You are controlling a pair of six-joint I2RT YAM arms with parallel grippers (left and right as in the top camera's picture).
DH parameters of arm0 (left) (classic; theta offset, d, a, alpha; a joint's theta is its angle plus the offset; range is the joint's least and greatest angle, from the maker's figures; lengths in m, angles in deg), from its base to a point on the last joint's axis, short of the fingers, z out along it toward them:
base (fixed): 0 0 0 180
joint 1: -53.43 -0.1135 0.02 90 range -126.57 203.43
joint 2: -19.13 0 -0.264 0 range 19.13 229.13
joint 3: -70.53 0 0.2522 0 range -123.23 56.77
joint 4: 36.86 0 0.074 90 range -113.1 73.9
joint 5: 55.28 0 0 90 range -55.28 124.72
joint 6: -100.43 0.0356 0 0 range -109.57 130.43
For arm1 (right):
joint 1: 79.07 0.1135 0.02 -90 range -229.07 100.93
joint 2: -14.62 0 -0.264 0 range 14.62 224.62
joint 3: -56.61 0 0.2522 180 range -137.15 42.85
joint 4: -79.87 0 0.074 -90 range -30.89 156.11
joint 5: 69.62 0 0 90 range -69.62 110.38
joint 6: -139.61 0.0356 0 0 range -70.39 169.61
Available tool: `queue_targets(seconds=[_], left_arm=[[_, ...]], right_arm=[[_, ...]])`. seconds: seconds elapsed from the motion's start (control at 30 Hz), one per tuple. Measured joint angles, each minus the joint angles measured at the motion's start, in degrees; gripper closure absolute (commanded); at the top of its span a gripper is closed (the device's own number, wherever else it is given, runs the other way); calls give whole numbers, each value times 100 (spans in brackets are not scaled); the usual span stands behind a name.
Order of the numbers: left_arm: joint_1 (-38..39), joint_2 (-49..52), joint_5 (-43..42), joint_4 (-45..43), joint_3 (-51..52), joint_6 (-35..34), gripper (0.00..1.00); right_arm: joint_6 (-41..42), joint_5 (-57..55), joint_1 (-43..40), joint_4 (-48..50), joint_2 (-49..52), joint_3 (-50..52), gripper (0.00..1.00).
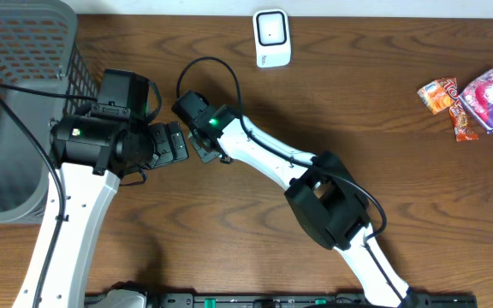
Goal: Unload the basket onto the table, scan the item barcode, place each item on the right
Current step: 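Lower the wipe pack onto the table below the scanner and release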
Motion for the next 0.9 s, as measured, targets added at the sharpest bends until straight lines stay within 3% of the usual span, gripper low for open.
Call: queue_targets(seconds=[0.2,0.47,0.63,0.83,0.9], left_arm=[[0,0,0,0,0,0,2],[0,0,0,0,0,0,2],[0,0,0,0,0,0,2],[0,0,0,-2,0,0,2],[0,0,-2,0,0,-2,2]], right_arm=[[59,951,-352,-125,-28,-46,99],[-221,4478,-1864,-1016,-37,-48,99],[-935,5510,-2712,-1818,-37,15,99],[-1270,6376,-3272,-1373,-39,984,98],[-1327,6669,-3401,-1095,-39,1412,91]])
